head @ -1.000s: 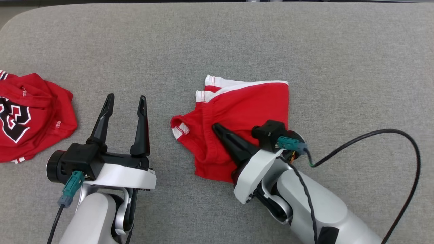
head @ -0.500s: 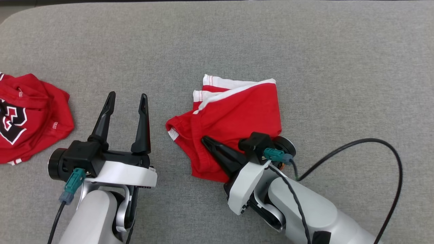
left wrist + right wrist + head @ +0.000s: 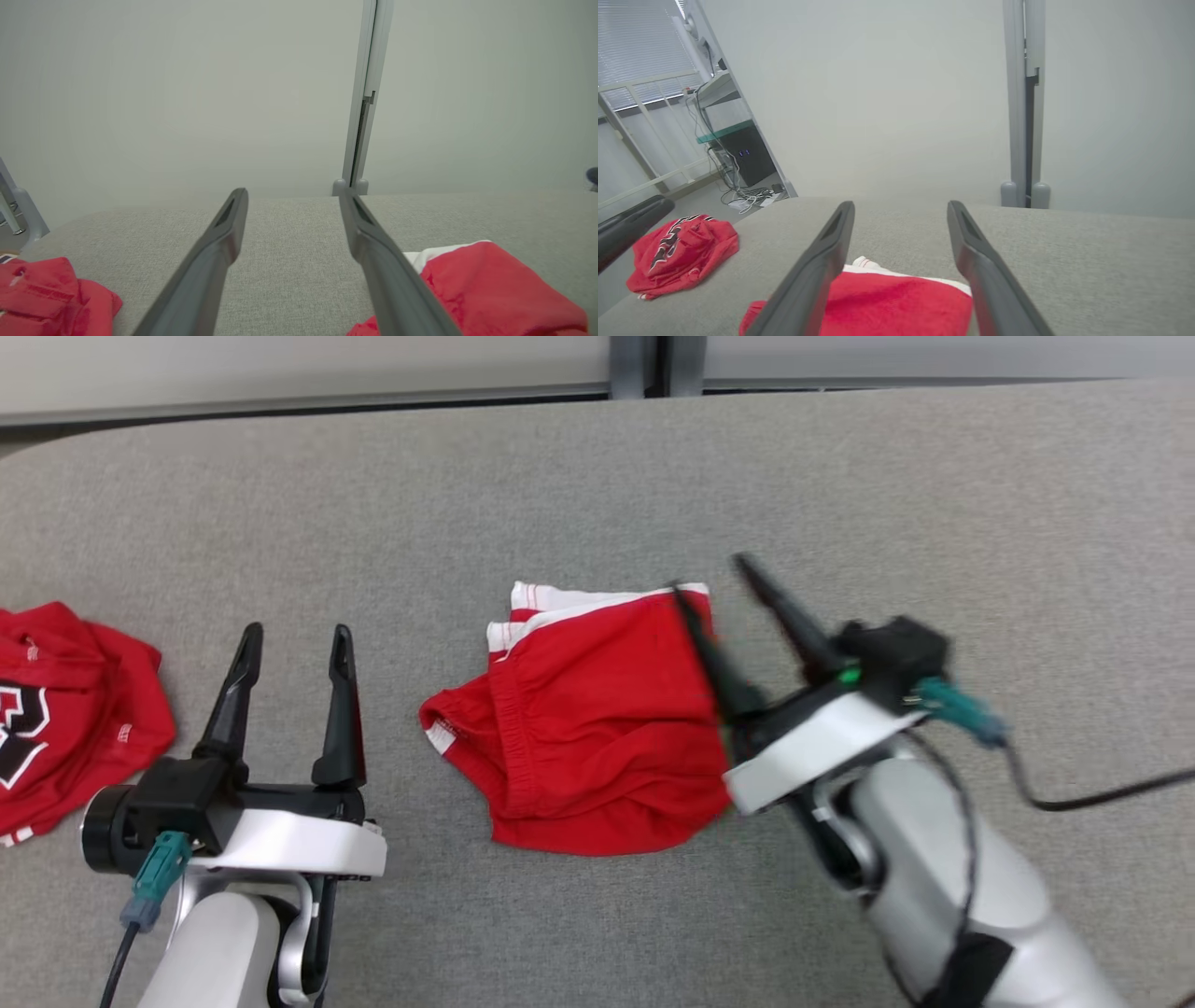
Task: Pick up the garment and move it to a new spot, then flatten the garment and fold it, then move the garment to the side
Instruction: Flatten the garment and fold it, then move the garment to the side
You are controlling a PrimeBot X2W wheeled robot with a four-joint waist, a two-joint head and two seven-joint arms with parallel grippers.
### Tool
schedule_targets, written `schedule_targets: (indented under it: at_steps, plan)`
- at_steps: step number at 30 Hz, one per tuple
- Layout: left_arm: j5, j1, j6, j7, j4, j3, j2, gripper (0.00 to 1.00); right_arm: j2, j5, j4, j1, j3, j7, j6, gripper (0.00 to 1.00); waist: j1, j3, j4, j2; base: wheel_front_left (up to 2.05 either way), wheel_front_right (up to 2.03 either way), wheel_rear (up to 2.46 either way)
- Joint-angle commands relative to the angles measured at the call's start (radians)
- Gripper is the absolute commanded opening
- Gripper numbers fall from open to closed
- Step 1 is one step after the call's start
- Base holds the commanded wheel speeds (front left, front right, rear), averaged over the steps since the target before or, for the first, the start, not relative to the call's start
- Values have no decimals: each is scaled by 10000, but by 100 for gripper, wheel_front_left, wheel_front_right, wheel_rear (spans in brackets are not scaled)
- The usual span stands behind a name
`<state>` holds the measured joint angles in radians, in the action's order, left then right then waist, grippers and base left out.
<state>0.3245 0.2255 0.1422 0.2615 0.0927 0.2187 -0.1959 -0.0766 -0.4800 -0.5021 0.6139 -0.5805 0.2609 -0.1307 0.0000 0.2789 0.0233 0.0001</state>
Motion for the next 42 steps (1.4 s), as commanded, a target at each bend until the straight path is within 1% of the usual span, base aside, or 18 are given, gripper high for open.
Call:
schedule_targets:
  at_steps: [1,6,8,12,14,22,29,36,42]
  plan:
    - [-12,-106,49,42,-44,-50,-71,100,-110,116,99,-210,195,42,0,100,0,-157,-133,-1,0,0,0]
    - [68,-461,139,-18,-142,-176,-259,100,-587,1056,948,-1374,2329,16,0,100,0,-510,-315,-1,0,0,0]
    - [109,-619,176,-48,-193,-209,-315,100,-685,1352,1258,-1884,3083,-144,0,100,0,-660,-375,-1,0,0,0]
    - [178,-990,256,-106,-294,-290,-392,100,-754,1830,1936,-2804,4217,-610,0,100,0,-1013,-458,-1,0,0,0]
    - [167,-1180,288,-152,-319,-294,-437,100,-709,1996,2305,-3257,4559,-863,0,100,0,-1200,-470,-1,0,0,0]
    - [268,-2017,451,-422,-482,-170,-508,100,-527,2406,3640,-4800,5132,-1858,0,100,0,-2100,-436,-1,0,0,0]
    - [306,-2760,615,-701,-700,-121,-610,100,-352,2468,4386,-5797,5213,-2512,0,100,0,-2798,-443,-1,0,0,0]
    - [241,-3130,655,-910,-993,-5,-763,100,-284,2512,4953,-6288,5267,-2893,0,100,0,-2944,-496,-1,0,0,0]
    - [188,-3126,633,-970,-1083,55,-869,100,-252,2521,5166,-6396,5300,-3053,0,100,0,-2952,-476,-1,0,0,0]
